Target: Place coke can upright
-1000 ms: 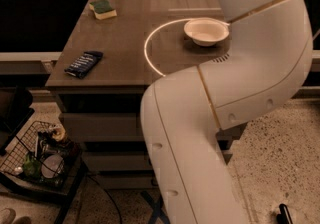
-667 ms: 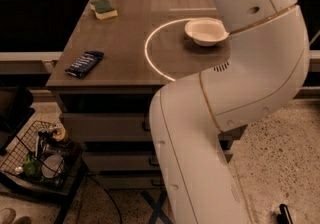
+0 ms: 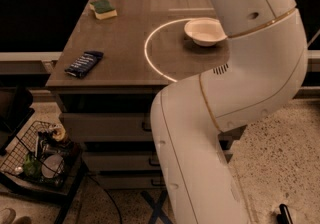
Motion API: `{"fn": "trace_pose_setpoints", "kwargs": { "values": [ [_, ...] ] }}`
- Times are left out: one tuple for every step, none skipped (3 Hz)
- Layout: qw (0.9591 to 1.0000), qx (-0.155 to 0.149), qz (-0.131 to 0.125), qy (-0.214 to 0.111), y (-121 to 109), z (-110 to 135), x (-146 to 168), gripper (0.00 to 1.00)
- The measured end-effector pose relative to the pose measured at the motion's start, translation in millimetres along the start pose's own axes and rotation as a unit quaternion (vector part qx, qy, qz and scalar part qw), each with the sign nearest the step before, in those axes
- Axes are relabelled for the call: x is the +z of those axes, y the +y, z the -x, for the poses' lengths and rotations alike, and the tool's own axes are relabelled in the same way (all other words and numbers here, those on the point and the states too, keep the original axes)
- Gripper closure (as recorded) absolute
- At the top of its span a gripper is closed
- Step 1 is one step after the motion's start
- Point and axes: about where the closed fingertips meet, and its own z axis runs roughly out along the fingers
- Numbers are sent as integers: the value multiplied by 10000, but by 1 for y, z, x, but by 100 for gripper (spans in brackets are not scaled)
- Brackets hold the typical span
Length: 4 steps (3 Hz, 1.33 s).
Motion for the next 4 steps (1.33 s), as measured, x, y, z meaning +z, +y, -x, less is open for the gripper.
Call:
{"fn": "trace_pose_setpoints", "kwargs": {
  "values": [
    [9998,125,34,-147,0,3,6,100],
    [9980,432,101,-441,-2,-5,8,100],
    [9939,535,-38,-964,-5,-10,-7,100],
    [9878,270,-433,-1471,-8,-8,-41,100]
  ]
}}
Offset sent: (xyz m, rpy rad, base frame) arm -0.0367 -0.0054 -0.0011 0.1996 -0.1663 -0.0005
